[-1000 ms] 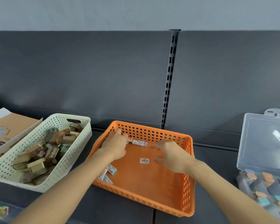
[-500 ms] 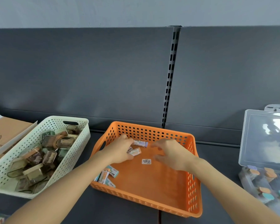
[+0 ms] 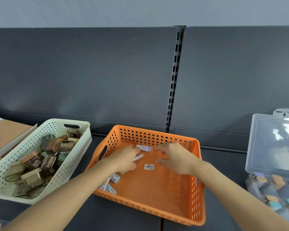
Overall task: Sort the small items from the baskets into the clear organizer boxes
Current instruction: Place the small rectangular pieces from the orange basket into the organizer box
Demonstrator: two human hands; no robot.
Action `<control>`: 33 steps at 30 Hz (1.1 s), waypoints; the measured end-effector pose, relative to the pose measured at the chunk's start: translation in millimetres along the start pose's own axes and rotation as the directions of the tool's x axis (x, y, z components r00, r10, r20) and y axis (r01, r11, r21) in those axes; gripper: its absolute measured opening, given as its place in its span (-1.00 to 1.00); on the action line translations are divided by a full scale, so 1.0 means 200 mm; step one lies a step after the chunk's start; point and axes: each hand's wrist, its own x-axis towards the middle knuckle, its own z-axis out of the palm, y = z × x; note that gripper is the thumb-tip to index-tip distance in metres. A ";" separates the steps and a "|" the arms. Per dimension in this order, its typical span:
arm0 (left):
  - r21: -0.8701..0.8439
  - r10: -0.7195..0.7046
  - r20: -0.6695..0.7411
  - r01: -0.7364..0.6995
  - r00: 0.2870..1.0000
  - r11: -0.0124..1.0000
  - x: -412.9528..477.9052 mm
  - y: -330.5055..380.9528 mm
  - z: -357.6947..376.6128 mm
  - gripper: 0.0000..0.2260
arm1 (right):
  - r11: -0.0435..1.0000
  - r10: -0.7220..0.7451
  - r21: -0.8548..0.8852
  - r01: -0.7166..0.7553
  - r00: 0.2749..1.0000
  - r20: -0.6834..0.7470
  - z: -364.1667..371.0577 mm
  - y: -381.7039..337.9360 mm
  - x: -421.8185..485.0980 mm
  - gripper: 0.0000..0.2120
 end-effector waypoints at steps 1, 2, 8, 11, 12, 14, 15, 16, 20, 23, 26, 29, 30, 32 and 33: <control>-0.025 0.001 0.009 -0.001 1.000 1.000 0.00 0.00 0.00 -0.72 | 1.000 -0.003 -0.003 0.003 1.000 0.002 0.00 0.00 0.00 -0.61; -0.056 -0.003 0.012 0.004 1.000 0.998 0.00 -0.01 0.00 -0.76 | 1.000 -0.004 -0.005 0.004 1.000 0.002 -0.01 0.00 0.00 -0.62; -0.622 -0.267 -0.107 0.145 0.958 0.769 -0.07 -0.07 -0.10 -0.87 | 0.999 -0.029 -0.019 0.029 0.999 0.044 -0.01 0.00 0.02 -0.65; -0.741 -0.295 -0.165 0.079 0.941 0.667 -0.16 -0.11 -0.15 -0.82 | 0.999 -0.035 -0.031 0.038 0.995 0.098 0.02 -0.02 0.06 -0.62; -0.774 -0.296 -0.178 0.053 0.938 0.632 -0.19 -0.12 -0.16 -0.79 | 0.999 -0.028 -0.032 0.033 0.992 0.121 0.03 -0.03 0.08 -0.60; -0.836 -0.322 -0.200 0.010 0.926 0.548 -0.24 -0.12 -0.18 -0.79 | 0.998 -0.028 -0.045 0.036 0.986 0.164 0.07 -0.06 0.12 -0.56; -0.857 -0.334 -0.211 -0.009 0.919 0.516 -0.27 -0.11 -0.18 -0.79 | 0.997 -0.040 -0.062 0.052 0.983 0.177 0.09 -0.09 0.15 -0.56; -0.870 -0.346 -0.222 -0.025 0.912 0.493 -0.28 -0.11 -0.18 -0.78 | 0.994 -0.053 -0.081 0.069 0.980 0.189 0.11 -0.11 0.17 -0.56; -0.871 -0.403 -0.271 -0.045 0.874 0.489 -0.34 -0.11 -0.17 -0.71 | 0.988 -0.027 -0.143 0.061 0.974 0.226 0.15 -0.18 0.27 -0.66; -0.801 -0.432 -0.390 -0.069 0.813 0.594 -0.36 -0.11 -0.16 -0.71 | 0.978 0.064 -0.210 -0.014 0.970 0.235 0.17 -0.20 0.29 -0.69; -0.749 -0.441 -0.477 -0.089 0.760 0.656 -0.37 -0.11 -0.15 -0.71 | 0.953 0.109 -0.298 -0.047 0.974 0.197 0.21 -0.21 0.31 -0.73; -0.795 -0.488 -0.468 -0.109 0.737 0.597 -0.37 -0.13 -0.13 -0.70 | 0.950 0.122 -0.307 -0.050 0.968 0.221 0.22 -0.24 0.32 -0.88; -0.804 -0.498 -0.463 -0.112 0.733 0.583 -0.37 -0.13 -0.12 -0.69 | 0.964 0.127 -0.257 -0.062 0.960 0.248 0.21 -0.24 0.32 -0.85; -0.800 -0.504 -0.465 -0.103 0.728 0.591 -0.37 -0.13 -0.11 -0.69 | 0.985 0.111 -0.159 -0.067 0.952 0.286 0.23 -0.26 0.33 -0.74; -0.795 -0.503 -0.469 -0.099 0.726 0.598 -0.37 -0.13 -0.11 -0.70 | 0.988 0.094 -0.143 -0.053 0.950 0.297 0.24 -0.27 0.33 -0.67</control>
